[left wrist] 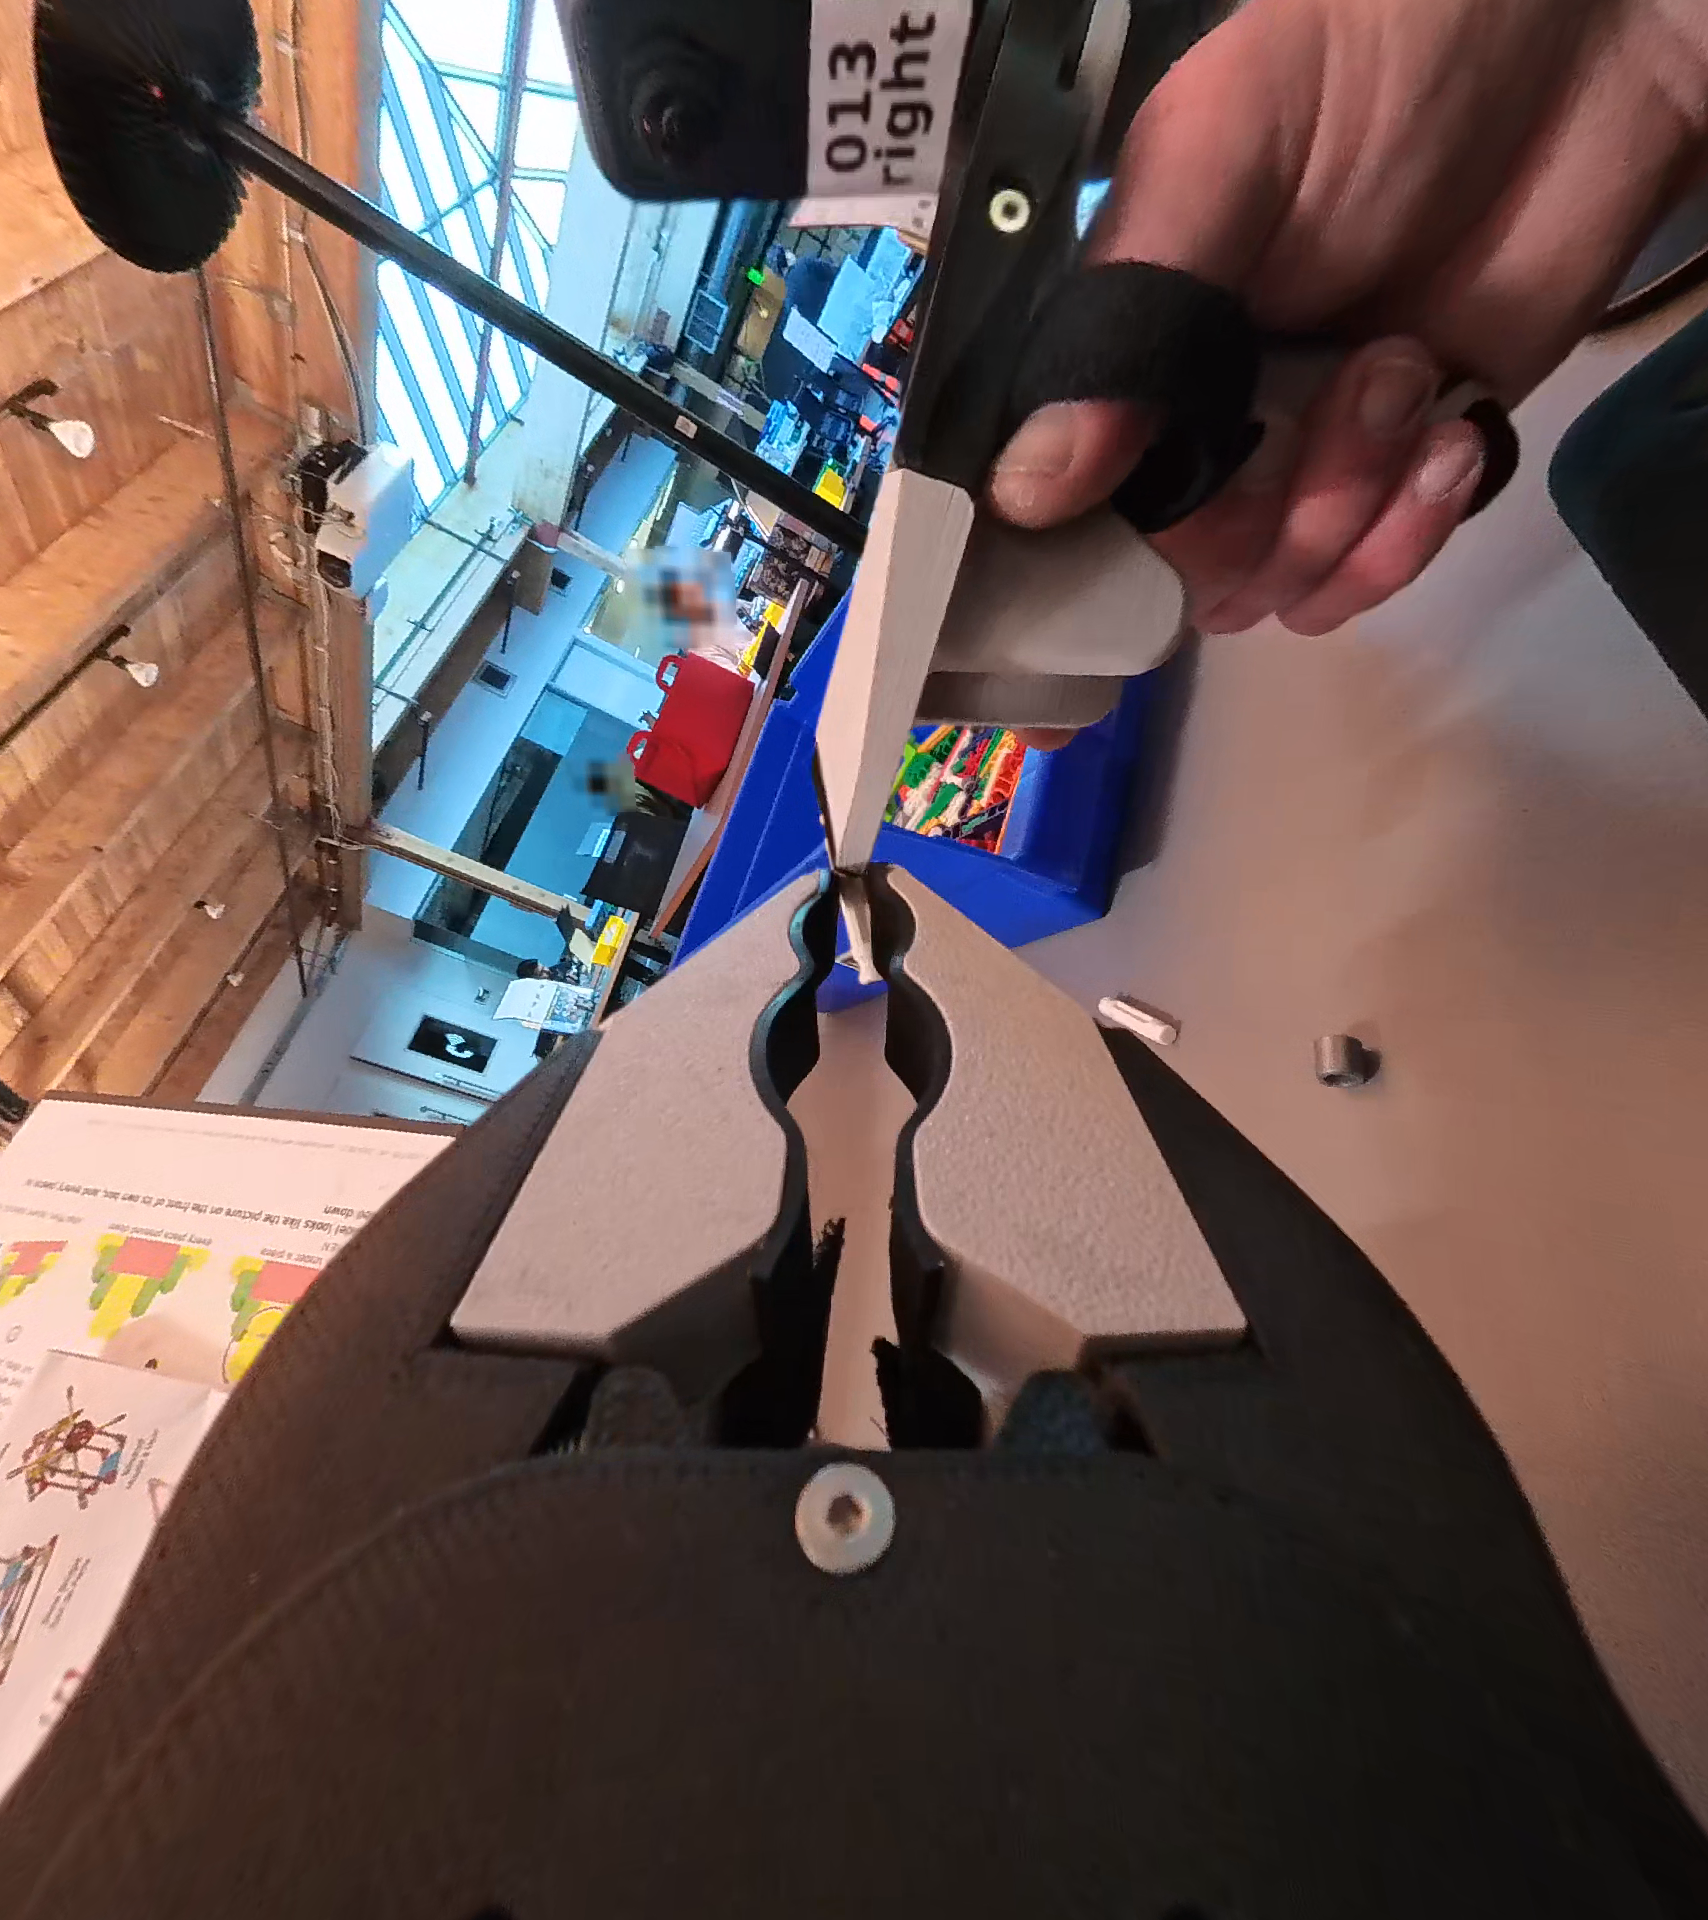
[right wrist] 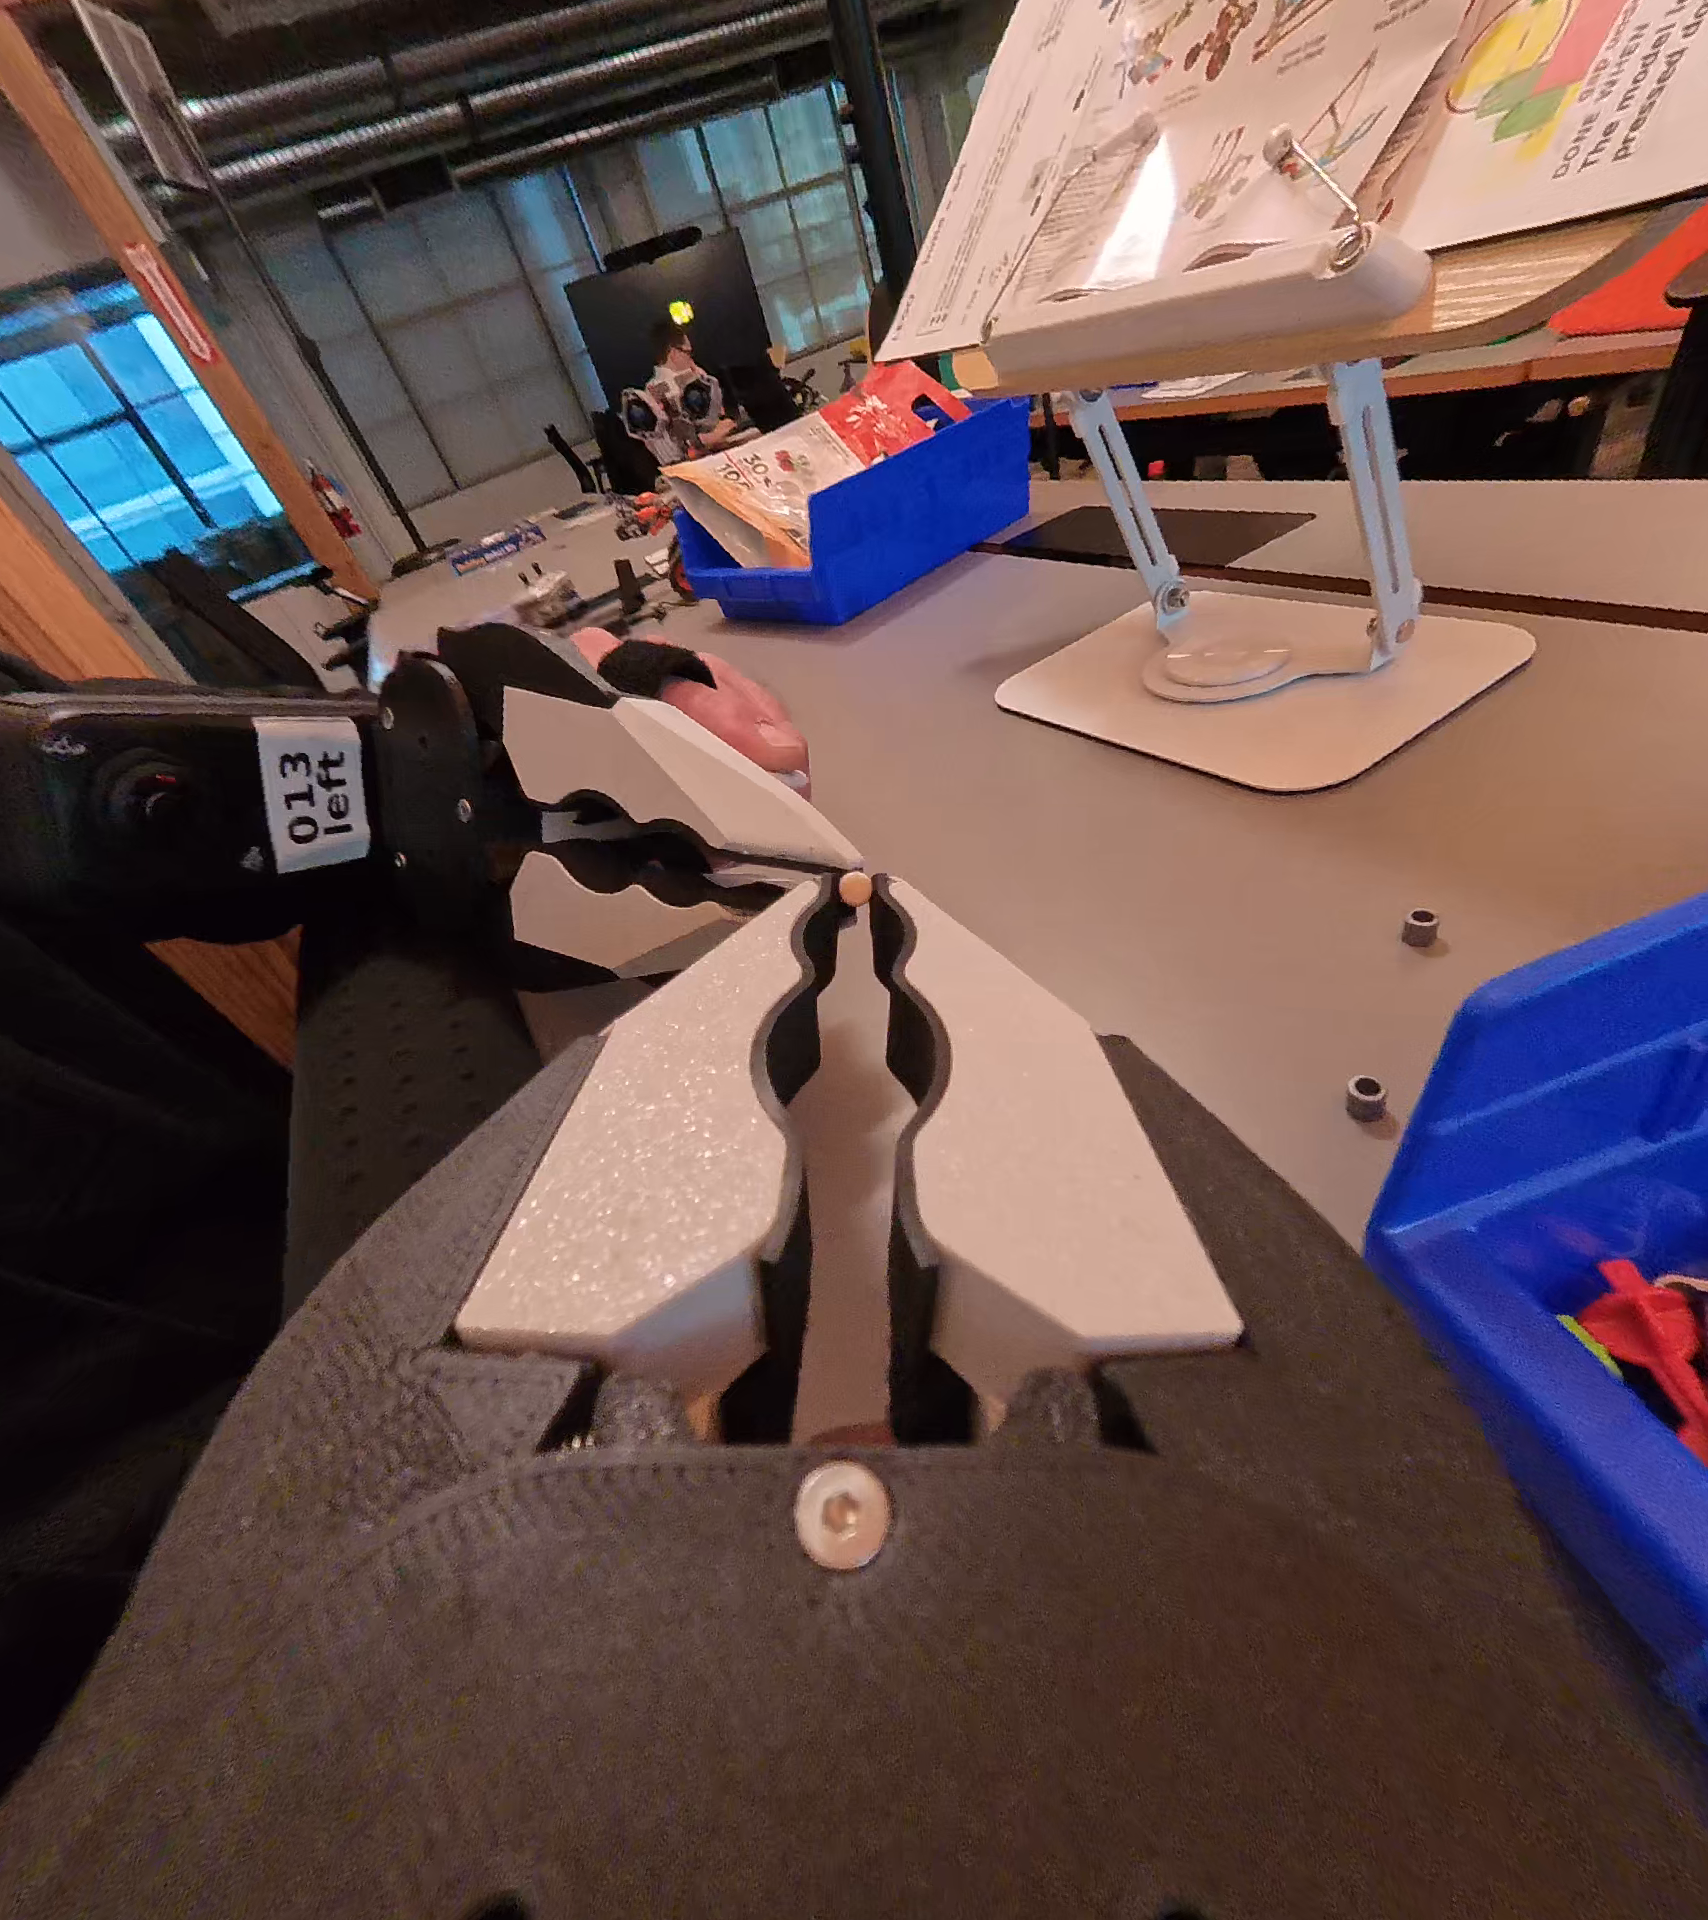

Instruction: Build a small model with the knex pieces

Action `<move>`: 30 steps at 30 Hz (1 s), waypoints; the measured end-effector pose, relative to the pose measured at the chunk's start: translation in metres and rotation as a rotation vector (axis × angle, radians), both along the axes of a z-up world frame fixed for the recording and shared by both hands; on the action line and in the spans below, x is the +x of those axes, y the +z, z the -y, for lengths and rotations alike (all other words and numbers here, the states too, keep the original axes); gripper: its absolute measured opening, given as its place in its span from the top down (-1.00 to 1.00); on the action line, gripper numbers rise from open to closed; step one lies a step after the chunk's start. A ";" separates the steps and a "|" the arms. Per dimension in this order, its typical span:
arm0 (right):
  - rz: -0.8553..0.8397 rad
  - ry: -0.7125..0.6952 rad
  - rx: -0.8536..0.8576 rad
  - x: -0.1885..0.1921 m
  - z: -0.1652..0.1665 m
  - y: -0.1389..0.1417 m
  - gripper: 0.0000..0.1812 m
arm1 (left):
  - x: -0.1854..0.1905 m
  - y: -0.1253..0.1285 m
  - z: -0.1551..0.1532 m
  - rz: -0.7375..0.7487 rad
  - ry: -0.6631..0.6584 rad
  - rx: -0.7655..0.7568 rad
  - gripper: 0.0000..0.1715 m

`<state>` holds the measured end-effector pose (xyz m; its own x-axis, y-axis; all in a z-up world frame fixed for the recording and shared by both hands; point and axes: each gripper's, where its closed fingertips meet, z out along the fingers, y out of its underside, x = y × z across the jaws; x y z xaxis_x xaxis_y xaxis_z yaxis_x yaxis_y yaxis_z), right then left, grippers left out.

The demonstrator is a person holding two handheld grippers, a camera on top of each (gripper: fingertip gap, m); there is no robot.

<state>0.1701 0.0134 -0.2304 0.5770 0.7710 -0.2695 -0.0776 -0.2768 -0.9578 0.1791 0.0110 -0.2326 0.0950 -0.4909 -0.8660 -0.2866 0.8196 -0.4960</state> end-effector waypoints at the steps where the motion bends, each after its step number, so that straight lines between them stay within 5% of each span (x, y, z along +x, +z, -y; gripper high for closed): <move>1: 0.014 -0.011 0.014 0.001 0.000 0.001 0.96 | 0.000 0.000 -0.001 0.005 0.002 0.002 0.96; 8: 0.167 -0.316 0.099 0.078 -0.025 0.012 0.96 | -0.002 0.005 -0.048 0.025 0.109 -0.088 0.68; 13: 0.308 -0.542 0.035 0.150 -0.047 -0.008 0.96 | -0.003 -0.042 -0.123 -0.143 0.318 -0.310 0.64; 15: 0.318 -0.582 -0.024 0.164 -0.052 -0.019 0.80 | 0.000 -0.061 -0.142 -0.203 0.363 -0.419 0.66; 17: 0.316 -0.595 -0.045 0.169 -0.053 -0.024 0.65 | 0.005 -0.080 -0.155 -0.255 0.384 -0.535 0.68; 22: 0.350 -0.593 -0.023 0.166 -0.052 -0.026 0.65 | 0.021 -0.112 -0.170 -0.311 0.385 -0.756 0.69; 30: 0.358 -0.554 0.009 0.152 -0.049 -0.021 0.67 | 0.033 -0.123 -0.174 -0.368 0.399 -0.734 0.90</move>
<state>0.3221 0.0625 -0.2517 0.9419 0.3354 0.0176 0.1173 -0.2795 -0.9530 0.2120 0.1853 -0.3555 0.1554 -0.9204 -0.3588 -0.7245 0.1407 -0.6748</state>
